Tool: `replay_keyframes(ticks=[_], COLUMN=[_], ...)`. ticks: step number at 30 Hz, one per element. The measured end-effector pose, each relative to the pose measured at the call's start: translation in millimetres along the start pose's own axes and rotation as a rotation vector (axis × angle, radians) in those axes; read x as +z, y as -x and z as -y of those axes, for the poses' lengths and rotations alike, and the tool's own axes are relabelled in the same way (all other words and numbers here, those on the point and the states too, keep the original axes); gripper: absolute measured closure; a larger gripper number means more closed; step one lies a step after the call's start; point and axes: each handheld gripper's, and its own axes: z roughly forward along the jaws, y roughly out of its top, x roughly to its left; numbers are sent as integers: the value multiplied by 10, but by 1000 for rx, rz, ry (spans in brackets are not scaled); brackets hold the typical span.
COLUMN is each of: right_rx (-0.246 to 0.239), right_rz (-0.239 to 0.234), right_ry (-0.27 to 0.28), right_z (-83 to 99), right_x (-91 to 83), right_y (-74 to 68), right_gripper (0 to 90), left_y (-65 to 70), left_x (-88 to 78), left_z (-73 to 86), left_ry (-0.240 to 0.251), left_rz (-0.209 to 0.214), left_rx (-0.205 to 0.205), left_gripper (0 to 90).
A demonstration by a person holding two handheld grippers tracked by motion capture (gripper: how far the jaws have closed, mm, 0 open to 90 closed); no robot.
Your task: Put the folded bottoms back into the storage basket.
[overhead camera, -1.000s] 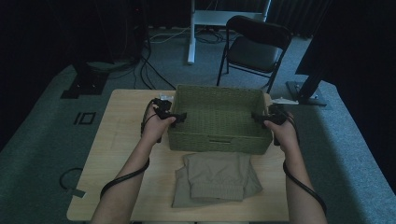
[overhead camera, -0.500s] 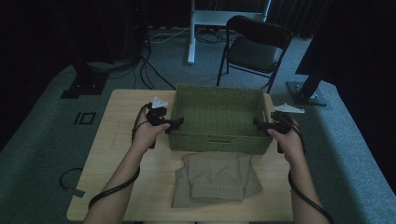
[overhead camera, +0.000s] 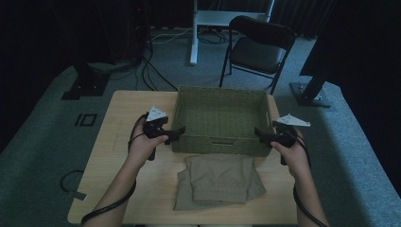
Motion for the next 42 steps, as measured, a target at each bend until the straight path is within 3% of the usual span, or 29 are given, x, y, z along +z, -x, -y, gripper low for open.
replay_keyframes(ticks=[11, 17, 24, 37, 40, 42], right_rx=[-35, -41, -32, -4, -5, -14], right_rz=[-49, -83, -117, -126, -125, -122], right_ry=[10, -10, -39, -100, -114, -134], right_z=[172, 349, 571, 920, 959, 1013], right_x=[-196, -240, -271, -128, -98, -57], right_y=[-226, -345, -457, -555, -564, -578], right_gripper=[150, 151, 153, 152, 152, 152], left_y=[265, 407, 514, 696, 695, 694], left_x=[-154, -169, -132, 0, 43, 96], left_z=[199, 321, 533, 887, 962, 1036], left_ry=[-22, -29, -59, -118, -133, -151], left_rz=[46, 77, 115, 157, 194, 187], left_rx=[23, 37, 19, 27, 2, -2], left_gripper=[164, 164, 164, 164, 164, 163])
